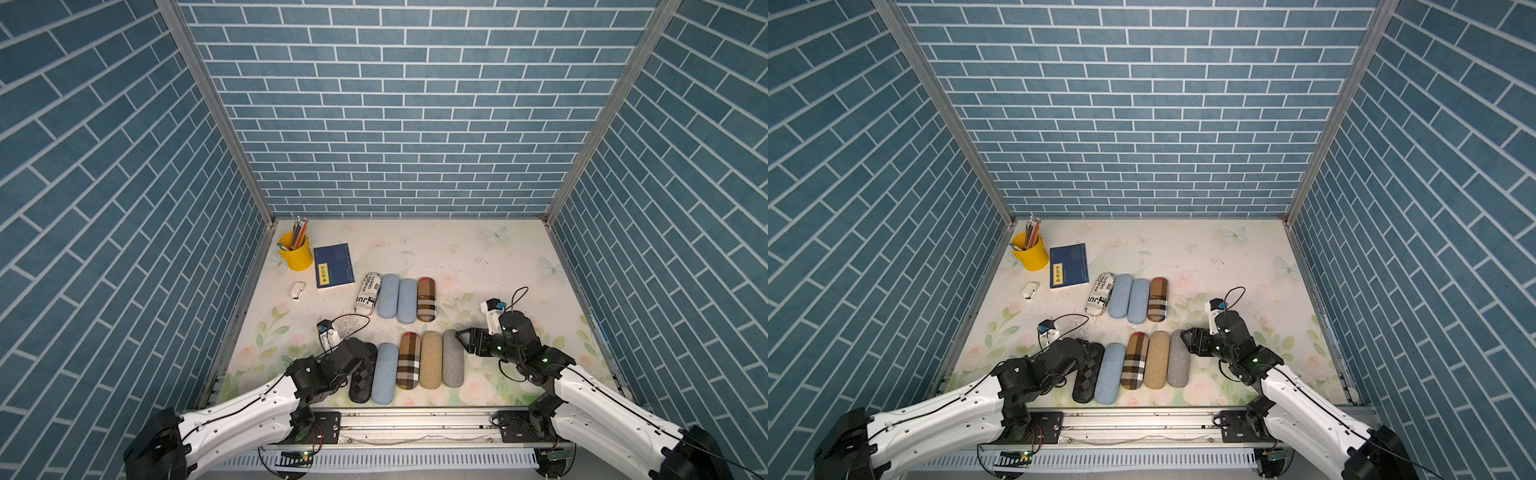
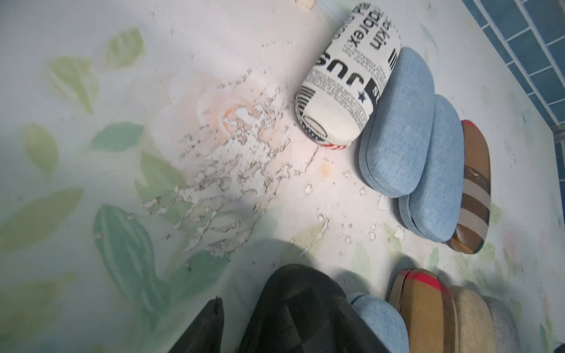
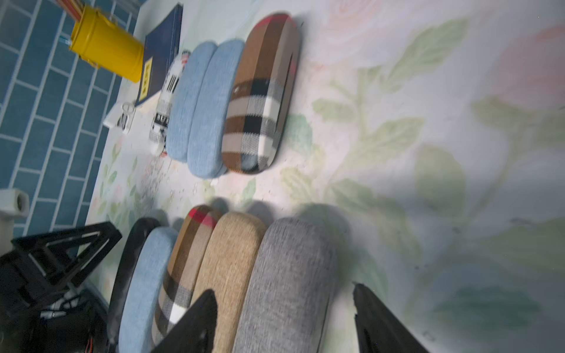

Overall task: Close the glasses case
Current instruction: Adjust the glasses case at the center of the board, then reset both arms

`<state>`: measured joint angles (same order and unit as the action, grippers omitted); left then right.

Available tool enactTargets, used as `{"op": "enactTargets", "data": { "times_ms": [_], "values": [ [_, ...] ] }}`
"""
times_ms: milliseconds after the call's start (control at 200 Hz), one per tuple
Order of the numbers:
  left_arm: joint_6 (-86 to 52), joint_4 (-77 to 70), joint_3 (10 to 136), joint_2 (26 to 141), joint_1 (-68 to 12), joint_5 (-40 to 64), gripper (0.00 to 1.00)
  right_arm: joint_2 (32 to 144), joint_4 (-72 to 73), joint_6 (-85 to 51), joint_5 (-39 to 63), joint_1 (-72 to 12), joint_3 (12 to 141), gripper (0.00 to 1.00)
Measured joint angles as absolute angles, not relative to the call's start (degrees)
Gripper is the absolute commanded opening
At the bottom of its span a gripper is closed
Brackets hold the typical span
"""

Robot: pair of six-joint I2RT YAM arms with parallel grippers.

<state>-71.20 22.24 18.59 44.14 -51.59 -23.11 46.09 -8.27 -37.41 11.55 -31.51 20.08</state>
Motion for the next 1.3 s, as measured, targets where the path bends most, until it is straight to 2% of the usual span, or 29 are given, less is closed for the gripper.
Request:
{"op": "enactTargets", "data": {
  "times_ms": [80, 110, 125, 170, 290, 395, 545, 640, 735, 835, 935, 1055, 1300],
  "values": [
    [-67.5, 22.3, 20.1, 42.3, -47.7, -23.4, 0.86, 45.8, -9.5, -35.5, 10.6, -26.5, 21.6, 0.89],
    [-65.9, 22.2, 20.9, 41.5, -46.0, -23.9, 0.98, 45.9, -9.6, -34.5, 9.9, -24.6, 22.3, 0.93],
    [-65.4, 22.0, 21.3, 41.1, -45.2, -24.4, 1.0, 45.9, -9.6, -33.9, 9.4, -23.8, 22.5, 0.95],
    [-63.2, 21.6, 22.6, 40.2, -43.1, -25.6, 1.0, 45.9, -9.4, -32.2, 6.9, -21.5, 23.2, 1.0],
    [-55.7, 17.9, 24.7, 38.9, -38.7, -31.7, 1.0, 46.6, -5.2, -27.9, -2.8, -16.8, 23.2, 1.0],
    [-48.5, 10.4, 23.6, 38.9, -35.6, -40.0, 1.0, 47.8, 5.7, -23.6, -11.7, -13.3, 19.4, 0.99],
    [-32.7, -14.5, 10.1, 40.1, -32.8, -52.1, 1.0, 53.2, 20.7, -16.7, -22.4, -10.6, 13.6, 0.99],
    [-22.3, -29.8, 1.6, 41.6, -29.3, -53.1, 1.0, 57.7, 40.9, -12.2, -25.7, -10.2, 5.6, 0.99],
    [-14.4, -42.5, 0.4, 45.3, -21.6, -49.9, 1.0, 68.9, 60.1, -8.4, -25.8, -8.8, 0.3, 0.99],
    [-11.9, -55.7, 0.4, 54.3, -13.4, -46.3, 1.0, 78.8, 69.1, -5.4, -24.7, -7.3, 2.4, 0.99],
    [-10.5, -65.6, 0.5, 66.2, -8.1, -41.4, 1.0, 86.0, 71.9, -3.0, -19.9, -6.0, 9.5, 0.99],
    [-11.3, -71.5, 2.6, 77.8, -0.7, -33.0, 1.0, 87.5, 74.4, -2.6, -16.2, -4.3, 11.0, 0.99],
    [-9.3, -75.5, 7.0, 81.7, -0.1, -20.7, 1.0, 87.8, 76.1, -2.5, -13.6, -3.8, 10.7, 0.99]
  ]
}}
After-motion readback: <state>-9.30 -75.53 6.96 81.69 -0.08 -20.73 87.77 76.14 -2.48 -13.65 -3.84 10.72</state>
